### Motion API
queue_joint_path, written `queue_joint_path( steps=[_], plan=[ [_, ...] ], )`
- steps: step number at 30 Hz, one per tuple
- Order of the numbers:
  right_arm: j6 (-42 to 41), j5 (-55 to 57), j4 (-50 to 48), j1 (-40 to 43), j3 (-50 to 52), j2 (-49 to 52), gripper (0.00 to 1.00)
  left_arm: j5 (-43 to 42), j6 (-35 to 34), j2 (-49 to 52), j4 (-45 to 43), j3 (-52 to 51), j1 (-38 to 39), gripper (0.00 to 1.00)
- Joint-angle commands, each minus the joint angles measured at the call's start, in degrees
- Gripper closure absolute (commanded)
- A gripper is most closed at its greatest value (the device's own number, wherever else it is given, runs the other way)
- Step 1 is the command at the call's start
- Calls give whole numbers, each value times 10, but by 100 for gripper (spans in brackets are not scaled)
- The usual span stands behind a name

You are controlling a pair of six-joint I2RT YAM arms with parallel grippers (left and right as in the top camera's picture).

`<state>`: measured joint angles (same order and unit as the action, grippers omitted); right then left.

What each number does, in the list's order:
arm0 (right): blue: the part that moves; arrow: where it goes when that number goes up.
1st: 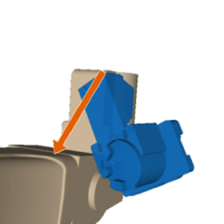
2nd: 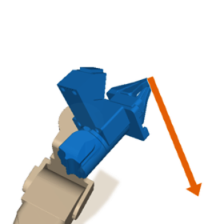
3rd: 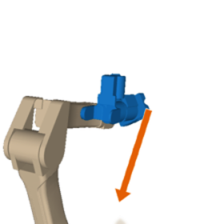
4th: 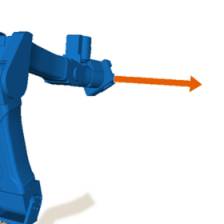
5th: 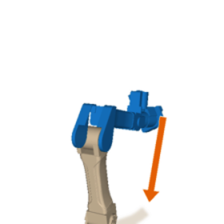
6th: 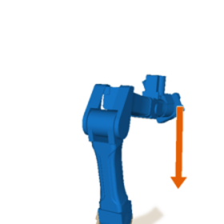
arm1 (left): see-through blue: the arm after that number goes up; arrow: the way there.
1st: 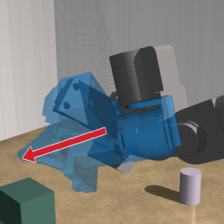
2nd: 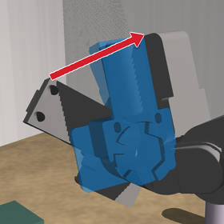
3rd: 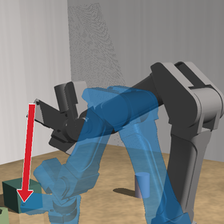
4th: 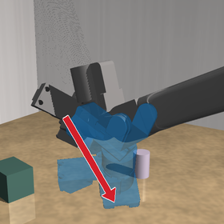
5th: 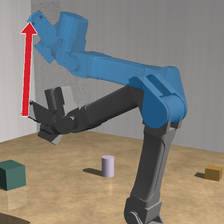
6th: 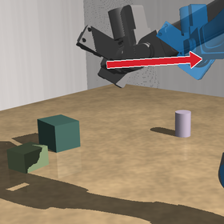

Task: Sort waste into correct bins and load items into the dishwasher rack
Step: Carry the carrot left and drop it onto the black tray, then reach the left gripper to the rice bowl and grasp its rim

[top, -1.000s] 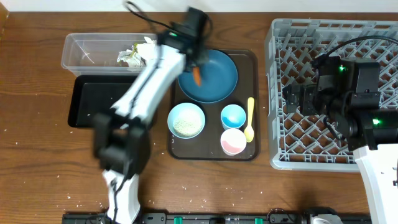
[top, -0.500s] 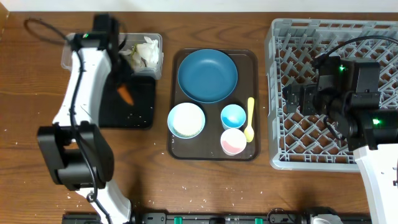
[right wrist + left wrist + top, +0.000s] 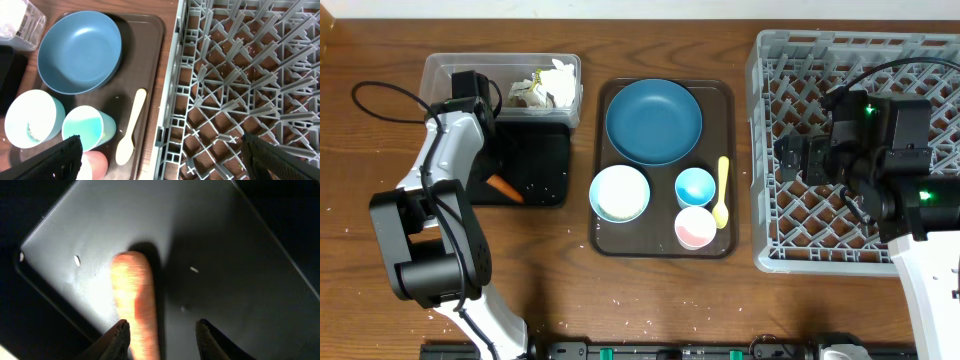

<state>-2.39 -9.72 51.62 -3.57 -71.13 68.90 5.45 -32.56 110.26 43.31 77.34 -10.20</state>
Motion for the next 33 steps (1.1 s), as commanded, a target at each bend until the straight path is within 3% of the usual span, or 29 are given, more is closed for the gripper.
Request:
queue_joint_path(
  steps=[1, 6, 12, 20, 25, 33],
  plan=[
    [-8, -9, 1, 2, -10, 1, 1, -46, 55, -19, 6, 35, 0, 47],
    [-8, -9, 0, 2, -10, 1, 1, -195, 189, -89, 13, 52, 23, 42],
    [-7, -9, 0, 2, -10, 1, 1, -213, 263, -150, 101, 46, 120, 39],
    [-7, -9, 2, 2, -10, 1, 1, -206, 266, -148, 91, -14, 287, 39],
    [-8, -9, 1, 2, -10, 1, 1, -135, 266, -148, 66, -32, 380, 39],
    [-8, -13, 0, 2, -10, 1, 1, -97, 275, -136, -8, -92, 453, 39]
  ],
)
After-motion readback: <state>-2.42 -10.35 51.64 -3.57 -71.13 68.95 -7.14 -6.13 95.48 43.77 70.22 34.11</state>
